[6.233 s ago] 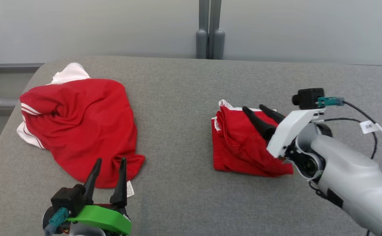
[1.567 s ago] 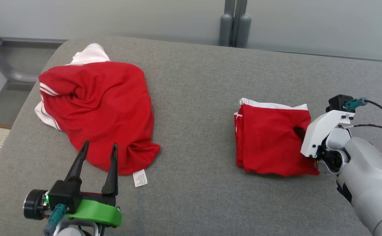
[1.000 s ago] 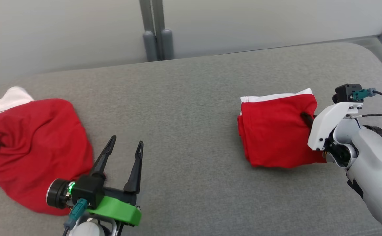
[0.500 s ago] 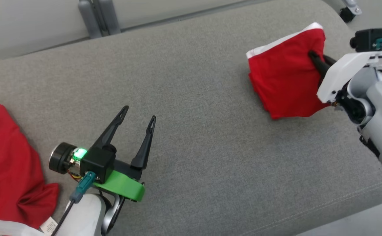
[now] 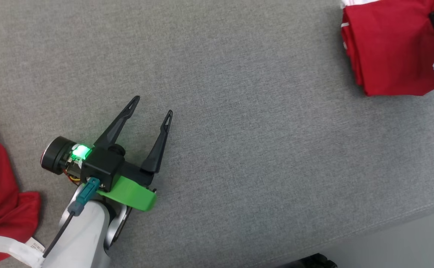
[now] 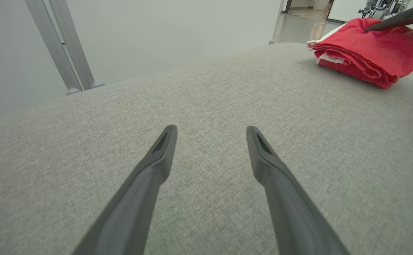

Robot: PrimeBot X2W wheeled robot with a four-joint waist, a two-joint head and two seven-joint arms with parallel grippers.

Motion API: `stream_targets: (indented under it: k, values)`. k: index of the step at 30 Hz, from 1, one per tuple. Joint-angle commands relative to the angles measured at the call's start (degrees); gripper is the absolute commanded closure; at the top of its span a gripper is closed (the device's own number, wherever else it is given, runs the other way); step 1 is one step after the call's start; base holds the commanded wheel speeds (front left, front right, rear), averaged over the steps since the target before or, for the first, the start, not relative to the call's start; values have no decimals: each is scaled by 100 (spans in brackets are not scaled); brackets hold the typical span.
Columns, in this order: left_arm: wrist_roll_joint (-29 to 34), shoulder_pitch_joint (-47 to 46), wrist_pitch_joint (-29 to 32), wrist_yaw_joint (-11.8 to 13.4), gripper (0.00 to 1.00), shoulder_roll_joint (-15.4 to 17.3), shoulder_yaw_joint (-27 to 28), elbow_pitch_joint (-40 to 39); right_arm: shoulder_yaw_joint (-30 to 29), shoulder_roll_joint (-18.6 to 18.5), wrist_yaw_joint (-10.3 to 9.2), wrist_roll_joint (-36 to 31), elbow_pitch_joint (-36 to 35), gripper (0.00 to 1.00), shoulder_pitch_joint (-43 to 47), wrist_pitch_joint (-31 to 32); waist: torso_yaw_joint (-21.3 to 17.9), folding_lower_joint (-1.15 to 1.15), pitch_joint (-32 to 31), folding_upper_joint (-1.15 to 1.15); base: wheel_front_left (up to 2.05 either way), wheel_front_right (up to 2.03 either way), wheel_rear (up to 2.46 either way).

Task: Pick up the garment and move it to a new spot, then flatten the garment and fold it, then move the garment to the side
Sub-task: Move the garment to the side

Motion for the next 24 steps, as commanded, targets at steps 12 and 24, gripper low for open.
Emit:
stream_targets:
  k: [12, 24]
  values:
    - [-89, -124, -117, 55, 0, 41, -54, 128, 274, -134, -6, -585, 1477, 0, -700, -459, 345, -1, 368, -1, 0, 0, 0]
    - [-459, 388, -362, 283, 0, -217, 156, 554, 383, 425, -7, -1022, 1214, 0, -316, -1923, 547, -1, -1309, -1, 0, 0, 0]
